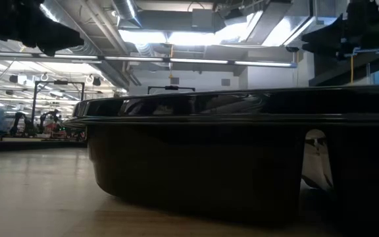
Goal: Pick and placing Produce into tupperware
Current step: Return to Home Position
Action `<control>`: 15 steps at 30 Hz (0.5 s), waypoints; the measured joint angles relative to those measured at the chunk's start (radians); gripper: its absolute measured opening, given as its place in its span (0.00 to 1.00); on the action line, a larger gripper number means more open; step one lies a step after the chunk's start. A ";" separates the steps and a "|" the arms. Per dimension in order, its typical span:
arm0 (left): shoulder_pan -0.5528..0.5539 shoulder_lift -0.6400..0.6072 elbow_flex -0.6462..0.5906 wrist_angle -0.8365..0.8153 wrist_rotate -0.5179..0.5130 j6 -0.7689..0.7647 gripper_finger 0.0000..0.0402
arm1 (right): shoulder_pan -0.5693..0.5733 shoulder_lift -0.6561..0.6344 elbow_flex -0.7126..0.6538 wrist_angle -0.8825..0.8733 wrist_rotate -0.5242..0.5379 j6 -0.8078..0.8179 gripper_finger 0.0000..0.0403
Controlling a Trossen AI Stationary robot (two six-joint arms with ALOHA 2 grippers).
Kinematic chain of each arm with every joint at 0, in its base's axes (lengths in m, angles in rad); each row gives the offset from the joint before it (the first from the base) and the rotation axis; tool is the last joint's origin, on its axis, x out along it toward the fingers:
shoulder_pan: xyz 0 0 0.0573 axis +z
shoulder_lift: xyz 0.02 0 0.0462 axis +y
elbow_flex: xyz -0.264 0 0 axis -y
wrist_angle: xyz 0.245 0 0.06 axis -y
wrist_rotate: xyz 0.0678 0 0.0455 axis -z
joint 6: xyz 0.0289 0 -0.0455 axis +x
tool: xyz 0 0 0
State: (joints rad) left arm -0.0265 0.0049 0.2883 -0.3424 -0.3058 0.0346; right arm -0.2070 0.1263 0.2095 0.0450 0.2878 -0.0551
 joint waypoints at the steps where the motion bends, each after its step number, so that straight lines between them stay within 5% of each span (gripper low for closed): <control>1: 0.000 -0.003 -0.008 0.001 0.000 0.000 0.40 | 0.000 -0.018 -0.010 0.000 0.000 0.000 0.60; 15: 0.000 -0.002 -0.143 0.127 -0.003 0.000 0.40 | 0.000 -0.125 -0.106 0.005 0.000 0.024 0.60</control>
State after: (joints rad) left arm -0.0264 0.0024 0.1452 -0.2151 -0.3083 0.0348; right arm -0.2070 0.0011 0.1031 0.0497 0.2874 -0.0308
